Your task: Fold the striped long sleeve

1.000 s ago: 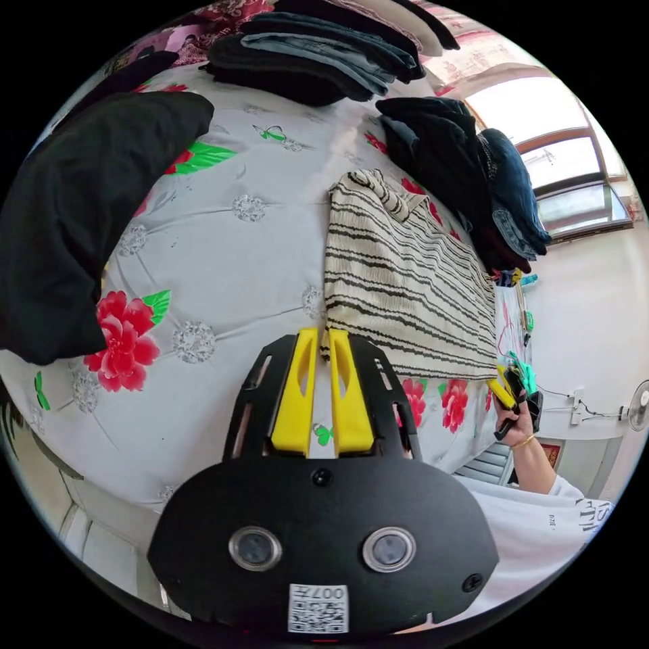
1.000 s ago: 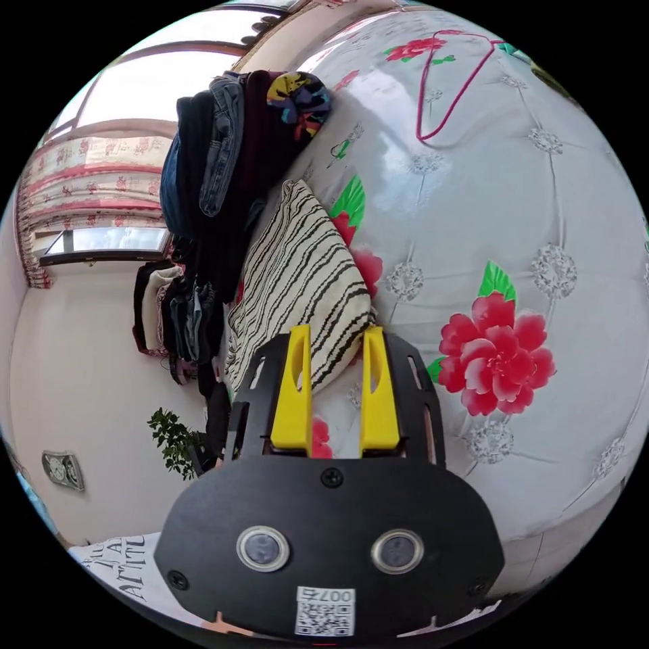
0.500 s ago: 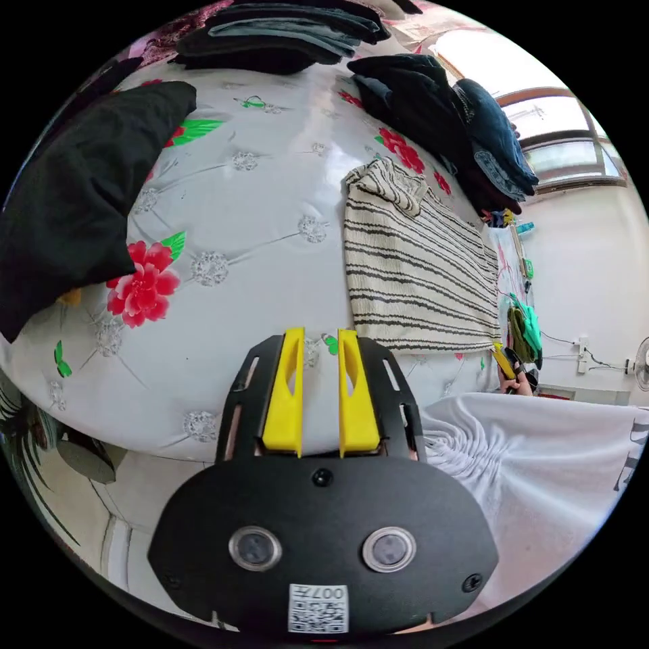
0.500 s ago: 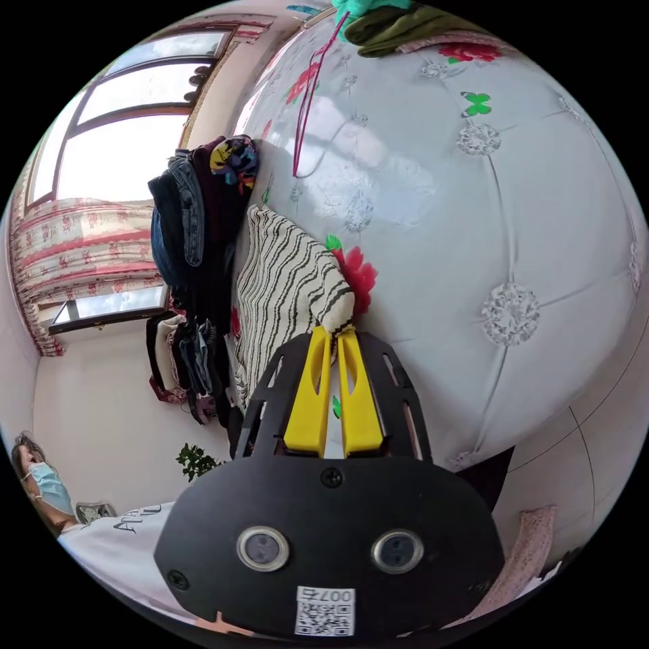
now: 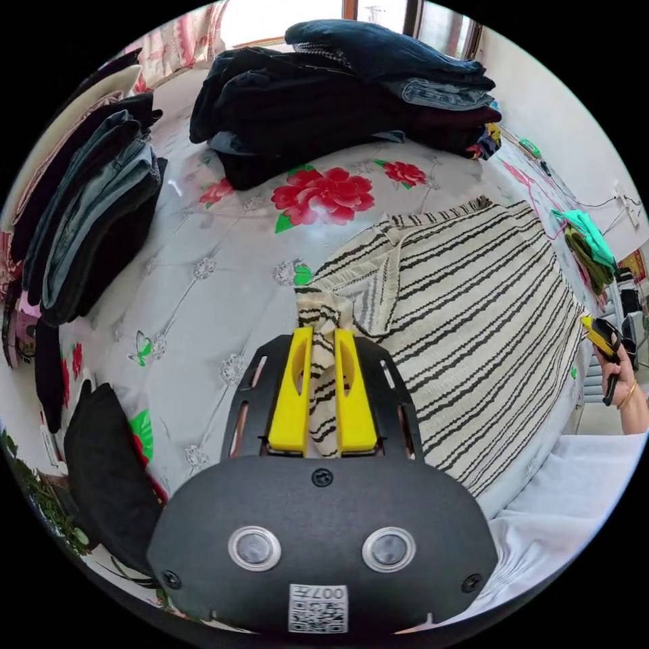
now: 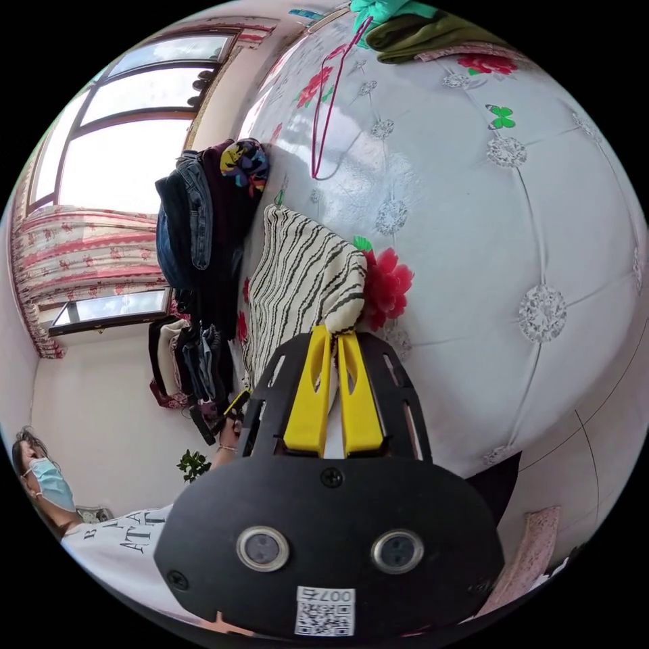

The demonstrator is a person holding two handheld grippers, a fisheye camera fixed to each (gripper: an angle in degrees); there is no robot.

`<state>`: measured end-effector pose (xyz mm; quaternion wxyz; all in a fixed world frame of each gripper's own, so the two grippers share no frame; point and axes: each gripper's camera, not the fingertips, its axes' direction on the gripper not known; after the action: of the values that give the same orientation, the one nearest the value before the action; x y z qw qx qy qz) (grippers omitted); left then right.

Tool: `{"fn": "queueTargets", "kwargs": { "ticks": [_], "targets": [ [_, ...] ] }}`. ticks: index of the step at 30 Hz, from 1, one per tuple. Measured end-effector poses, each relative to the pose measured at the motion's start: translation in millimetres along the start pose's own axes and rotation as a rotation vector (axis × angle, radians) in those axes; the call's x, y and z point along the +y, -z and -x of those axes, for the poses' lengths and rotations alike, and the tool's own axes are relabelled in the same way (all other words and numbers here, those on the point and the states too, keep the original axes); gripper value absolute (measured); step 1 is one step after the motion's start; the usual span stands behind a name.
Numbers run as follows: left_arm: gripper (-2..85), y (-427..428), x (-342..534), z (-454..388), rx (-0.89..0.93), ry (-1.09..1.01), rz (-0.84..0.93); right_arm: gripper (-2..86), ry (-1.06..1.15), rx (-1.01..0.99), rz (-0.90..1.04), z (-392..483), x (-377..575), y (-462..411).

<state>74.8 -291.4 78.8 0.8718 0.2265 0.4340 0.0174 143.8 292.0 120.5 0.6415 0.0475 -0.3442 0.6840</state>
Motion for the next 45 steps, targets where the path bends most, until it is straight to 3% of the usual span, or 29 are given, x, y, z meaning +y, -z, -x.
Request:
{"fn": "queueTargets", "kwargs": {
  "ticks": [6, 11, 14, 17, 19, 22, 25, 31, 35, 40, 45],
  "targets": [
    [4.9, 18, 35, 122, 0.192, 0.450, -0.091, -0.4, -0.027, 0.018, -0.014, -8, 13, -7],
    [5.4, 21, 79, 161, 0.177, 0.526, -0.064, -0.4, -0.012, 0.030, -0.040, 2, 19, -14],
    [5.5, 27, 114, 161, 0.219, 0.537, -0.061, -0.4, 0.210, 0.016, -0.021, 61, 19, -25],
    [5.4, 31, 151, 150, 0.273, 0.525, -0.059, -0.4, 0.604, 0.021, 0.101, 159, 37, -60],
    [5.4, 33, 181, 144, 0.325, 0.538, -0.054, -0.3, 0.889, -0.055, 0.263, 227, 75, -98],
    [5.6, 34, 217, 148, 0.408, 0.585, -0.051, -0.1, 1.139, -0.087, 0.517, 273, 146, -157],
    [5.9, 33, 248, 158, 0.462, 0.625, -0.045, 0.5, 1.266, -0.048, 0.721, 271, 217, -214],
    [7.2, 22, 295, 186, 0.578, 0.682, -0.038, 3.6, 1.178, 0.020, 0.925, 231, 249, -254],
    [9.3, 13, 305, 205, 0.675, 0.666, -0.062, 5.6, 1.020, 0.077, 0.769, 210, 197, -228],
    [13.8, -6, 290, 218, 0.873, 0.553, -0.042, 9.3, 0.555, 0.037, 0.529, 144, 110, -176],
    [12.4, -33, 261, 215, 0.909, 0.428, -0.027, 10.2, 0.300, -0.092, 0.634, 93, 101, -193]
  ]
}}
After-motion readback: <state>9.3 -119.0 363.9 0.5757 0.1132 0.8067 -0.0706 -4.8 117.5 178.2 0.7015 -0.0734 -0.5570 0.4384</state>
